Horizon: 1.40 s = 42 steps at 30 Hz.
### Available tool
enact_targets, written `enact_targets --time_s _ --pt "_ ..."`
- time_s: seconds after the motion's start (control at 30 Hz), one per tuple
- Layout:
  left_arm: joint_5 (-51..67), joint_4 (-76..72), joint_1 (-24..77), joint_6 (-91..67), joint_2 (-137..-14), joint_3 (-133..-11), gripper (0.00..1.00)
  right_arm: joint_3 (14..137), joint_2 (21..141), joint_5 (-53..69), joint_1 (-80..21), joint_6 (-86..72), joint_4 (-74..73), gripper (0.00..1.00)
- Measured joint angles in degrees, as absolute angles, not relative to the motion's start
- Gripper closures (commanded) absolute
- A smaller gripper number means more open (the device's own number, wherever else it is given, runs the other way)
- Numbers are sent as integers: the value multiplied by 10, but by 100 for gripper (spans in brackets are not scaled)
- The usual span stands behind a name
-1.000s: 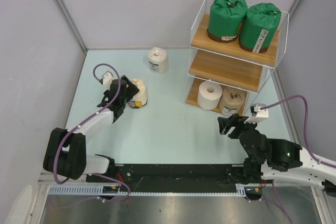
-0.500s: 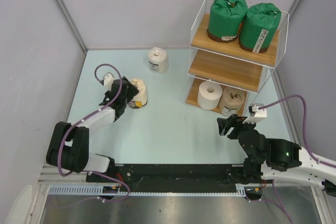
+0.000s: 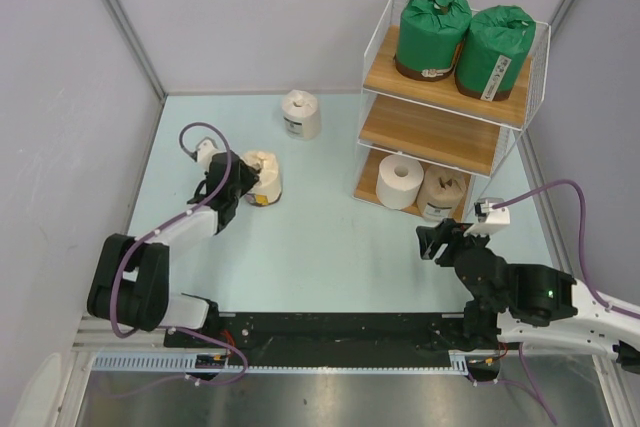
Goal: Place and organize the paper towels onto the shelf
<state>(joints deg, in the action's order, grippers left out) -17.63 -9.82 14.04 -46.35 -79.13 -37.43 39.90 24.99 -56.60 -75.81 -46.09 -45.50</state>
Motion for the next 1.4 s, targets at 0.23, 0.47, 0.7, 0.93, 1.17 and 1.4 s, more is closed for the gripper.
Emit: enact_targets --time_s 0.23,0.47,0.7,0.93,1.17,1.4 --pt "-126 -88 167 -439 -751 -349 53 416 235 -571 -759 -445 -464 28" --pt "-102 -37 348 -420 -660 -344 58 513 213 -597 -759 -382 -474 25" --pt "-126 9 507 -416 -612 -404 58 604 259 -622 -759 -308 -478 25" --pt "-146 1 572 -390 -735 -611 58 610 223 -642 -752 -270 -451 27" --pt "-135 -11 594 -370 -858 -778 59 640 211 -637 -682 -210 -406 26" --pt "-127 -7 603 -360 -944 -901 60 645 195 -591 -595 -183 -392 25"
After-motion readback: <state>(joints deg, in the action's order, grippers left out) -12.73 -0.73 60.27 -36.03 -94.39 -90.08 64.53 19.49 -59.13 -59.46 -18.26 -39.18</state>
